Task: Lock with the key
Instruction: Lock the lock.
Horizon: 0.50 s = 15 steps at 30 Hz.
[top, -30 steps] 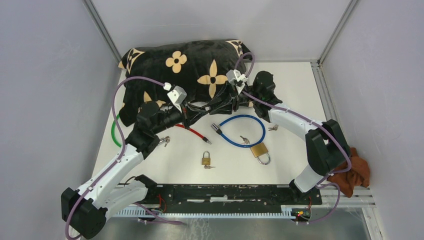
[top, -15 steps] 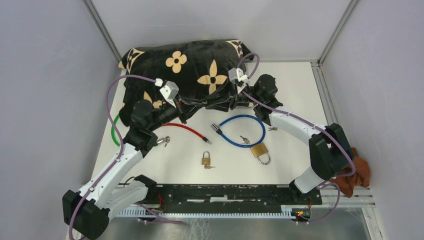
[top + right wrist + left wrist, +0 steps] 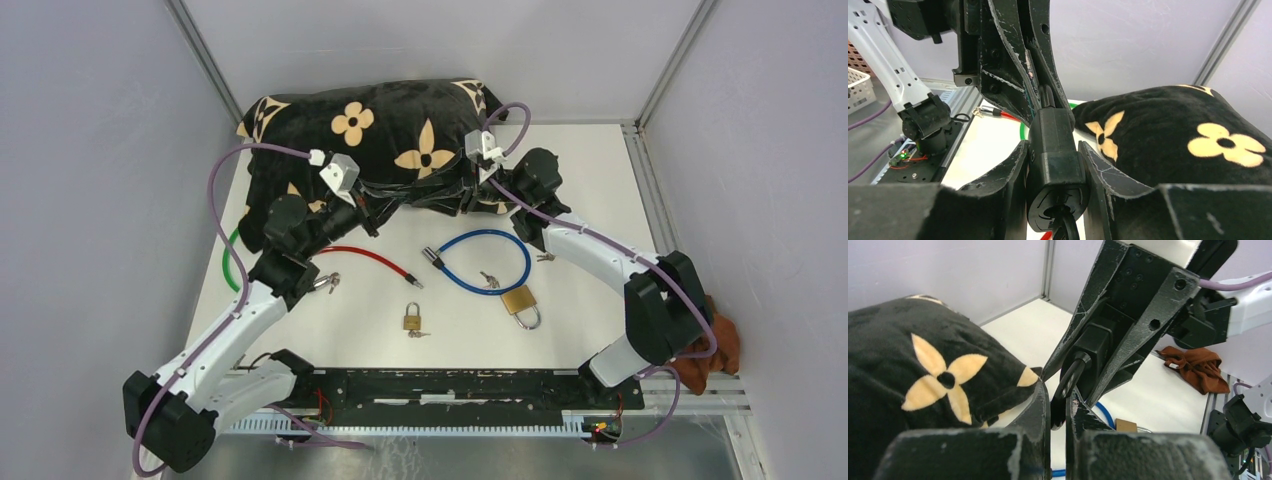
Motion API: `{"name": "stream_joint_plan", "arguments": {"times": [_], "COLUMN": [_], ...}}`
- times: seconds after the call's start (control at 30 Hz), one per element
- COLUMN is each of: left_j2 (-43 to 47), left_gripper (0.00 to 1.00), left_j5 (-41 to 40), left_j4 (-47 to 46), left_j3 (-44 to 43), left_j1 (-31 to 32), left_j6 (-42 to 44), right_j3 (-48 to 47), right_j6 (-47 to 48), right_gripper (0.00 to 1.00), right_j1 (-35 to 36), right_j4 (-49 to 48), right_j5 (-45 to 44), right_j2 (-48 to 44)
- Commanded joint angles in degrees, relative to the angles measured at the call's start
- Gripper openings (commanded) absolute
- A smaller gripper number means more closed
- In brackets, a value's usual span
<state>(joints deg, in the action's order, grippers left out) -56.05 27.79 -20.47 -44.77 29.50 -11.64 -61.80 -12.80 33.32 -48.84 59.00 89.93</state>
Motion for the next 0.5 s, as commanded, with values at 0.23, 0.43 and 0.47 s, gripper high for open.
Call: {"name": "stream_joint_plan", "arguments": {"times": [0.23, 0.43, 0.47], "left_j2": [-6.10, -5.56, -5.62], "left_gripper": [0.02, 0.02, 0.02], "left_j5": [20.67, 22.53, 22.49], "left_j4": [9.33, 1.39, 0.79], "left_j3": [-10.15, -8.25, -7.70], "left_j1": [17.47, 18.82, 19.60], "left_j6": [-0.29, -1.68, -1.83], "right_j3": [-2.81, -1.64, -1.21], "right_j6": [17.87, 10.42, 9.39], "right_gripper": [0.00, 0.00, 0.00], "right_j1": [15.03, 14.67, 14.54], "right_j4": [17.22, 7.22, 5.34], "right_j5": [-6.52, -3.56, -3.70], "right_j2": [2.71, 2.37, 1.97]}}
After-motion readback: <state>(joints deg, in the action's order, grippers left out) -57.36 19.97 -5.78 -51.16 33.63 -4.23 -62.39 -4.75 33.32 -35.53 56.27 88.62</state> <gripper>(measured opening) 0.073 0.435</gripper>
